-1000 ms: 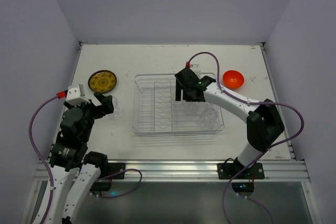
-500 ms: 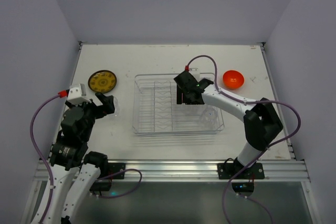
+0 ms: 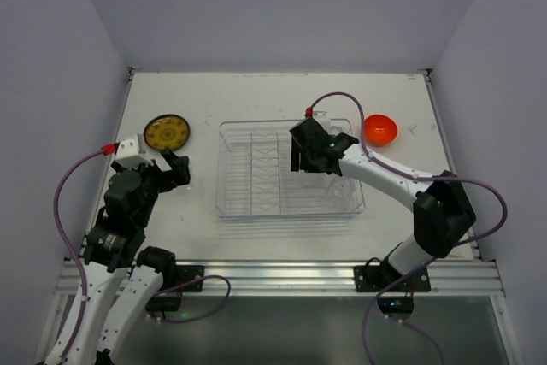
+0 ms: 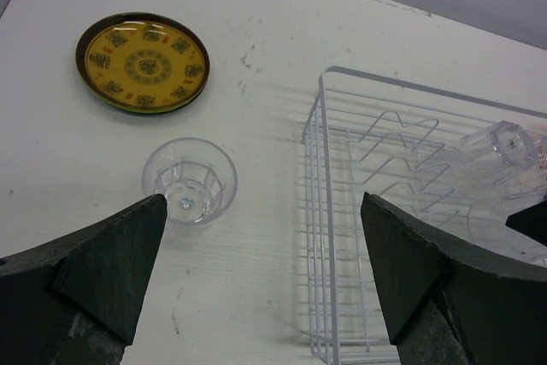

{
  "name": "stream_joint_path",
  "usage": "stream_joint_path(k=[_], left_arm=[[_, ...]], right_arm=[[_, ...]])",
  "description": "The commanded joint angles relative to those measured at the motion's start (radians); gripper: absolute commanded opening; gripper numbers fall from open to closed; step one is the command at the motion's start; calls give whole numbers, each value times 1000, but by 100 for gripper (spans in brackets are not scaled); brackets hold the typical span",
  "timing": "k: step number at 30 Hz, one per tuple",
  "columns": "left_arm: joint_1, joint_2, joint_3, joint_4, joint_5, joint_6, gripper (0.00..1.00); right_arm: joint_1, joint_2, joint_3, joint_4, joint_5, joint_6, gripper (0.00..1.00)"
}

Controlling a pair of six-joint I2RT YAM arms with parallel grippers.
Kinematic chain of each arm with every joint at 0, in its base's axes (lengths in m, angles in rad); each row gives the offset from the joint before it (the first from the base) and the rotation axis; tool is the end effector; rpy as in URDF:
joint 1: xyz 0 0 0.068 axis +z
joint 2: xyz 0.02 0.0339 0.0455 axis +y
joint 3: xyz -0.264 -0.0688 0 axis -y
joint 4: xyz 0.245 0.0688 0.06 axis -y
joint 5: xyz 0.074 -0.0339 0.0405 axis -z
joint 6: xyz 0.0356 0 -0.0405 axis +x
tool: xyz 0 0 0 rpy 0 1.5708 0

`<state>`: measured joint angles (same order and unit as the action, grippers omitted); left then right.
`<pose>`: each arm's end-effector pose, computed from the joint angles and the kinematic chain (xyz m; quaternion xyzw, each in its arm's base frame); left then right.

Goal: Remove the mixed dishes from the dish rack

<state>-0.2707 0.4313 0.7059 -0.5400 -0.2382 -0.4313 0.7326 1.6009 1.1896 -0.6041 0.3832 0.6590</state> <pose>0.1030 -0.0199 0.3196 -0.1352 0.7805 -0.1187 0.5987 0.2564 0.2128 0.2435 0.0174 0.9454 0.0319 0.3240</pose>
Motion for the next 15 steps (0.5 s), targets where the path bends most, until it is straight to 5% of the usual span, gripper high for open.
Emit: stream_joint_path(k=[1, 5, 10, 12, 14, 15], left_arm=[[-5, 1, 4, 41, 29, 12, 100], [-5, -12, 26, 103, 205, 20, 100], [-5, 24, -38, 392, 692, -219, 100], [-15, 96, -167, 769, 926, -464, 100], [-94, 195, -250, 1121, 984, -591, 100], [-145, 227, -244, 1170, 966, -612, 100]], right_arm=[[10, -180, -24, 64, -30, -13, 13], [10, -333, -82, 98, -102, -35, 8], [10, -582, -165, 193, -231, -50, 0], [10, -660, -220, 262, -279, -52, 0], [8, -772, -263, 309, -360, -52, 0], [8, -809, -275, 349, -378, -49, 0]])
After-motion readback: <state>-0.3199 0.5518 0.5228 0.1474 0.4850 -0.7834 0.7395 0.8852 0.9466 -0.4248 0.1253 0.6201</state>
